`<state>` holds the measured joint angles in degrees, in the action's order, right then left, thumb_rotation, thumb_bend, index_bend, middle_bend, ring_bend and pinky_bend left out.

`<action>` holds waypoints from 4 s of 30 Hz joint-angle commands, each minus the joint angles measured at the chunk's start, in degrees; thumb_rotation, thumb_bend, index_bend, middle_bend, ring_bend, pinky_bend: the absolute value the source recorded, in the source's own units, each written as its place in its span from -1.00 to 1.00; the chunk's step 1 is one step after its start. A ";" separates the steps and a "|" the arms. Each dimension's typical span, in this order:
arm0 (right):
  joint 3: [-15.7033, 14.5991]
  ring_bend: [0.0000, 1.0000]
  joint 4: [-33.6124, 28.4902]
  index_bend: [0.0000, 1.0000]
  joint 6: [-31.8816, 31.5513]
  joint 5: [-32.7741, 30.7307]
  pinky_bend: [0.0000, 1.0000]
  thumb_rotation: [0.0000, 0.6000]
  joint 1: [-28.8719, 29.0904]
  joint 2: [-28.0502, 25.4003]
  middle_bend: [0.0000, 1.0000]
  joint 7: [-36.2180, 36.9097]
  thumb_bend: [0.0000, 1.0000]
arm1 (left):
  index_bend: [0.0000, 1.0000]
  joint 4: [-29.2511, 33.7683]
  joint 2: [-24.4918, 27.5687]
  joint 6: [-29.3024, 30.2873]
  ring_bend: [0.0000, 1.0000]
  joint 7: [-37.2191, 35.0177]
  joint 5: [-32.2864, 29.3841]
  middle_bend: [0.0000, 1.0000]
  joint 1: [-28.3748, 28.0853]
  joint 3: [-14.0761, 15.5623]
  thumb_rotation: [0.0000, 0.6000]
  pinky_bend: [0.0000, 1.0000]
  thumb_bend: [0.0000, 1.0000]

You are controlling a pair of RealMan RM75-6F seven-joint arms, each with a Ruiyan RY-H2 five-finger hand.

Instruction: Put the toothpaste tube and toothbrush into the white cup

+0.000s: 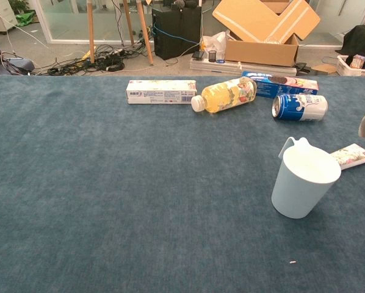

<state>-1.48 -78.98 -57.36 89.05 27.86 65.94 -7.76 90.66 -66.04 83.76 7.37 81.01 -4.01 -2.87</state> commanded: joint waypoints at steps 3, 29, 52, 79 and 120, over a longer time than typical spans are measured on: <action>0.80 -1.00 2.04 -0.28 1.95 -0.75 -0.68 1.00 1.57 2.70 -0.94 0.13 -0.37 | 0.40 0.09 0.11 0.06 -0.23 -0.23 0.10 -0.12 0.04 0.03 1.00 -0.30 -1.00; 1.34 -1.00 9.34 -0.28 8.97 -3.81 -0.87 1.00 6.31 11.09 -1.00 -0.92 -0.51 | 0.40 0.48 0.56 0.53 -0.23 -0.81 0.42 -0.12 0.23 0.01 1.00 -0.30 -1.00; 0.81 -1.00 12.72 -0.18 10.84 -4.83 -0.87 1.00 7.91 15.09 -1.00 -1.94 -0.49 | 0.40 0.64 0.81 0.89 -0.23 -1.23 0.67 -0.12 0.40 -0.01 1.00 -0.30 -1.00; 2.25 -1.00 11.01 0.28 4.59 -6.14 -0.87 1.00 5.77 12.95 -1.00 -2.98 -0.41 | 0.40 0.51 0.74 0.68 -0.23 -1.10 0.47 -0.12 0.35 -0.06 1.00 -0.30 -1.00; 6.79 -1.00 -15.88 0.30 -15.68 2.31 -0.87 1.00 -0.41 -6.98 -1.00 5.64 -0.40 | 0.40 0.36 0.42 0.53 -0.23 -0.29 0.12 -0.12 0.28 -0.14 1.00 -0.30 -1.00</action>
<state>5.28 -93.41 -72.08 90.42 27.89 60.19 -2.51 91.02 -65.62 84.30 7.10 81.13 -3.73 -3.01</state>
